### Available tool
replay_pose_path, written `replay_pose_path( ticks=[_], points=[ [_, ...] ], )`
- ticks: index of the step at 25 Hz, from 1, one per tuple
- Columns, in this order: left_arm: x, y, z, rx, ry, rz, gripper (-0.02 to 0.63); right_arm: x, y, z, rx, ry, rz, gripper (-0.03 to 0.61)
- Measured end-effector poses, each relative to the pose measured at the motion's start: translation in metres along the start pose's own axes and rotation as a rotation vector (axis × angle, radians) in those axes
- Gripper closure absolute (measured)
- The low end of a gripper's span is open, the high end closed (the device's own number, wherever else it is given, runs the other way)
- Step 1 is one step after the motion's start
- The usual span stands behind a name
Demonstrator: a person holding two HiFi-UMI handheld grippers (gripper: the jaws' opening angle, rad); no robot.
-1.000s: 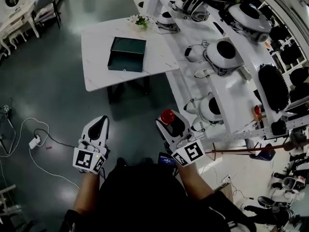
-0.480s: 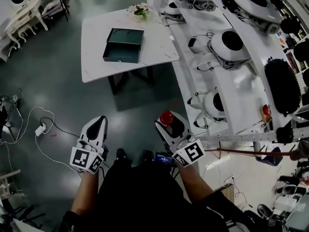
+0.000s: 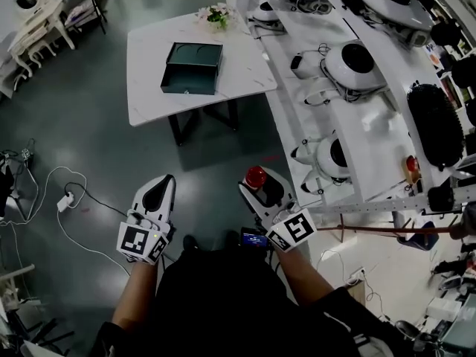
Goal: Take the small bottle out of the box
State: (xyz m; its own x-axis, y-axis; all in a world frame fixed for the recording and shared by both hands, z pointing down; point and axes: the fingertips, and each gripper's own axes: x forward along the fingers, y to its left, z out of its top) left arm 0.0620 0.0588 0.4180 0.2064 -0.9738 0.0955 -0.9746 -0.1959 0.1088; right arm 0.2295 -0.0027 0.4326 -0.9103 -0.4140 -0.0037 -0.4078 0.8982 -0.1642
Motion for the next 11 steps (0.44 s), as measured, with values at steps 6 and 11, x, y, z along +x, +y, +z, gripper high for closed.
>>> replay_pose_path(
  ticks=[6, 11],
  points=[
    [-0.012, 0.026, 0.012, 0.003, -0.034, 0.037, 0.601, 0.012, 0.007, 0.010, -0.034, 0.001, -0.011, 0.339],
    [-0.019, 0.033, 0.008, -0.037, -0.034, 0.039, 0.601, 0.013, 0.006, 0.015, -0.033, -0.010, -0.034, 0.339]
  ],
)
